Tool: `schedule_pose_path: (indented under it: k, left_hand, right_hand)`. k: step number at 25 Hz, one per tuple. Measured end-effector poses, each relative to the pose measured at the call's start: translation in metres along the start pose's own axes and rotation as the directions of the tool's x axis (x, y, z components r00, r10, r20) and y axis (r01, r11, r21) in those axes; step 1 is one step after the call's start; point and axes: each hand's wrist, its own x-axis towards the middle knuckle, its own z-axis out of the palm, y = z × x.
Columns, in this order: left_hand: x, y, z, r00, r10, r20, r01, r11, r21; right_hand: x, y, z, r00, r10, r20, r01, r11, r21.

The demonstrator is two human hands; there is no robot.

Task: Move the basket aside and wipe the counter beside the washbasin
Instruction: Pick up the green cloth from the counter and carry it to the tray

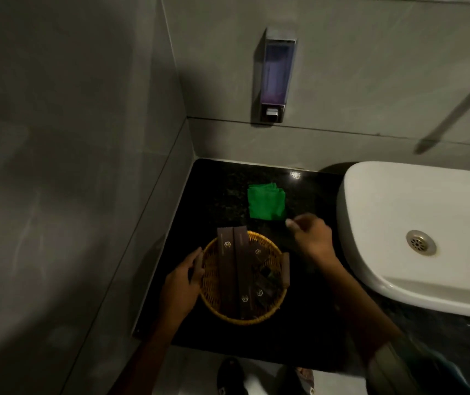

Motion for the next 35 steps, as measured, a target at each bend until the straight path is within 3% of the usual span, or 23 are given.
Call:
schedule_pose_path:
  k: [2,6,9,12,14,16,19,22,24,28,31,35]
  left_hand:
    - [-0.006,0.0,0.001,0.999,0.001,-0.04,0.0,0.999,0.048]
    - [-0.017,0.007,-0.001,0.957,0.086,-0.277,-0.048,0.989,0.141]
    - [-0.031,0.011,-0.005,0.932,0.125,-0.341,-0.096,0.99,0.1]
    - [-0.039,0.039,0.004,0.932,0.111,-0.345,-0.098,0.994,0.056]
    - [-0.04,0.072,0.023,0.936,0.145,-0.32,-0.145,0.989,0.024]
    - [-0.041,0.121,0.058,0.941,0.208,-0.267,-0.219,0.976,-0.013]
    - [-0.044,0.207,0.129,0.987,0.138,-0.08,-0.157,0.931,-0.329]
    - [-0.061,0.295,0.206,0.978,0.178,0.107,-0.068,0.762,-0.645]
    - [-0.082,0.338,0.262,0.949,0.285,0.133,-0.137,0.756,-0.64]
    - [-0.133,0.402,0.384,0.885,0.453,0.106,-0.404,0.861,-0.31]
    - [-0.169,0.436,0.469,0.739,0.587,0.33,-0.592,0.8,-0.096]
    - [-0.206,0.45,0.55,0.597,0.439,0.672,-0.688,0.711,0.147]
  right_hand:
    - [0.04,-0.016,0.007,0.998,0.043,0.039,-0.044,0.999,0.006]
    - [0.089,-0.036,0.034,0.952,0.259,0.162,-0.284,0.946,0.156]
    - [0.097,-0.044,0.045,0.904,0.274,0.327,-0.386,0.851,0.355]
    - [0.081,-0.047,0.024,0.915,0.229,0.332,-0.368,0.812,0.453]
    - [0.068,-0.039,-0.019,0.947,0.171,0.271,-0.287,0.827,0.483]
    - [0.051,-0.023,-0.076,0.948,0.107,0.298,-0.265,0.783,0.562]
    - [0.025,0.013,-0.164,0.936,-0.037,0.35,-0.24,0.66,0.712]
    - [0.009,0.076,-0.268,0.953,-0.128,0.275,-0.151,0.587,0.795]
    - [0.008,0.132,-0.332,0.986,-0.061,0.157,-0.079,0.652,0.754]
    - [0.008,0.249,-0.432,0.988,0.148,-0.048,-0.087,0.78,0.619]
    - [0.004,0.333,-0.482,0.952,0.179,-0.249,-0.057,0.902,0.428]
    - [-0.006,0.421,-0.509,0.912,0.109,-0.395,-0.109,0.994,0.023]
